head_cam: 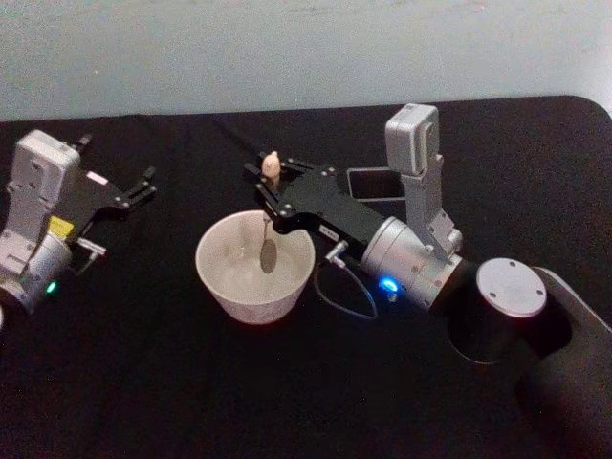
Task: Pick up the stirring spoon with one hand, stir inside the cup, then place it back in its original position.
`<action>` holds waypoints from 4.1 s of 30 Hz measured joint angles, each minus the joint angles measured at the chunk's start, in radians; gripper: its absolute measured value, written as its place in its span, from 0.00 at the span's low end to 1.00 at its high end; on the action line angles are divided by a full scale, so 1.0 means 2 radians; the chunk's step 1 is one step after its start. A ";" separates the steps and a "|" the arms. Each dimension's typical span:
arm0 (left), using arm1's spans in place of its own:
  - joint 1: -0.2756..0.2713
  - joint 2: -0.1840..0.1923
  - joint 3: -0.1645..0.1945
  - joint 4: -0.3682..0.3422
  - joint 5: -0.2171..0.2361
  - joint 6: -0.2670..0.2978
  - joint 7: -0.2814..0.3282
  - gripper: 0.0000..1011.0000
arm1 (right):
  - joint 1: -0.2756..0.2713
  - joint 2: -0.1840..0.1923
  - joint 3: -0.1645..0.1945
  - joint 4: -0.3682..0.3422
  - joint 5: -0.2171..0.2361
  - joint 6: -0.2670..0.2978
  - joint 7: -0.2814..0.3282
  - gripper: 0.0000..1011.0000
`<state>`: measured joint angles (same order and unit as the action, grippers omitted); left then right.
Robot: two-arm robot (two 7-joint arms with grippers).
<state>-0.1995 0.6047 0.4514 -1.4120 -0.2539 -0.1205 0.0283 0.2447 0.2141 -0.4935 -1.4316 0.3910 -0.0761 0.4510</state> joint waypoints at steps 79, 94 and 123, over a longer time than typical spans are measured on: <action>0.000 0.000 0.000 0.000 0.000 0.000 0.000 0.99 | -0.080 0.012 0.107 -0.144 -0.054 0.084 -0.145 0.19; 0.000 0.000 0.000 0.000 0.000 0.000 0.000 0.99 | -0.087 -0.009 0.103 -0.123 -0.099 0.075 -0.157 0.19; 0.000 0.000 0.000 0.000 0.000 0.000 0.000 0.99 | -0.087 -0.011 0.103 -0.118 -0.109 0.077 -0.157 0.55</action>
<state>-0.1995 0.6047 0.4514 -1.4120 -0.2539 -0.1205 0.0283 0.0717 0.1920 -0.2884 -1.6685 0.1738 0.0785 0.1371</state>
